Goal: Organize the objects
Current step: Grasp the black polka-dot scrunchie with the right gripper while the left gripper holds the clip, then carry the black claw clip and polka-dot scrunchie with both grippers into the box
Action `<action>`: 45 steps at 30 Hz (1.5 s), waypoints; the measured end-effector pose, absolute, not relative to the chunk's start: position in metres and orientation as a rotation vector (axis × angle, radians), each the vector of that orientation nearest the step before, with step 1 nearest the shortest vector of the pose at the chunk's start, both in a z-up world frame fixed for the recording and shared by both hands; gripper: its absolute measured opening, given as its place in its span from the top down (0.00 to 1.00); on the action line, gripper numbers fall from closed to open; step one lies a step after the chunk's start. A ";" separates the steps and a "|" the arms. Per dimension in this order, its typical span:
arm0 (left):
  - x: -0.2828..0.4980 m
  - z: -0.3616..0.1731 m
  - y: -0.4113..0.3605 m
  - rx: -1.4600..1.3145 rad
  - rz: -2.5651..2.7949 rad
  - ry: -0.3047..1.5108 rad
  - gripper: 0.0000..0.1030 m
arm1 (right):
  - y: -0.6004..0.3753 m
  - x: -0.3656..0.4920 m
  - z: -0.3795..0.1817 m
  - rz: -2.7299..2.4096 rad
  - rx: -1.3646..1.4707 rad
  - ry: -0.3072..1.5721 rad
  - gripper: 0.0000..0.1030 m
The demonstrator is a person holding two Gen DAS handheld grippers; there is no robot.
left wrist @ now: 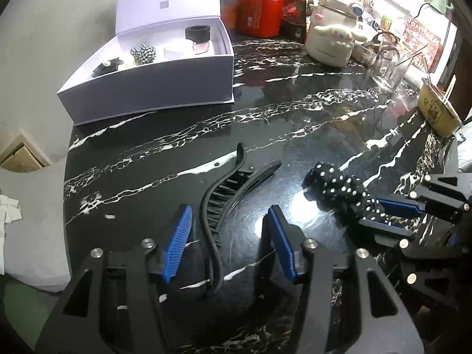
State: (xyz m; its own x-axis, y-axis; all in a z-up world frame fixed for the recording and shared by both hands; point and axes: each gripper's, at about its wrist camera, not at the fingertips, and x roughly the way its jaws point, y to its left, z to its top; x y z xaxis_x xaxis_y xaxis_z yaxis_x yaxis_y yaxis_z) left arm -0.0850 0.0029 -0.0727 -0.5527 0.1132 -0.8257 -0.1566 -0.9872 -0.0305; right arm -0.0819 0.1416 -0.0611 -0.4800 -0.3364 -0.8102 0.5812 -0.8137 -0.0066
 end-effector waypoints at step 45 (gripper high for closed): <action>-0.051 0.020 0.033 -1.231 2.719 0.083 0.83 | 0.176 -0.065 0.016 -2.350 0.974 0.276 0.83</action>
